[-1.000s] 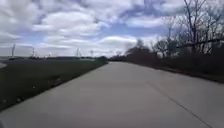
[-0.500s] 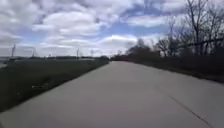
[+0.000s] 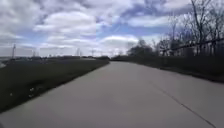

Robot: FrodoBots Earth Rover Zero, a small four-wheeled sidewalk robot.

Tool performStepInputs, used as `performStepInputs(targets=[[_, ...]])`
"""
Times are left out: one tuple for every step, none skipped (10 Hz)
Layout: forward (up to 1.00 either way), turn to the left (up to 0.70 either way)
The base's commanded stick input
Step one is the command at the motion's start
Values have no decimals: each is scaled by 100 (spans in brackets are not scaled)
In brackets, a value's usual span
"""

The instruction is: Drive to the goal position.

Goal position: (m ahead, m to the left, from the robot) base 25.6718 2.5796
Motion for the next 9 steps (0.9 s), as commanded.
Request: performStepInputs(targets=[[95, 0], [95, 0], [95, 0], [95, 0], [95, 0], [95, 0], [95, 0], [95, 0], [95, 0]])
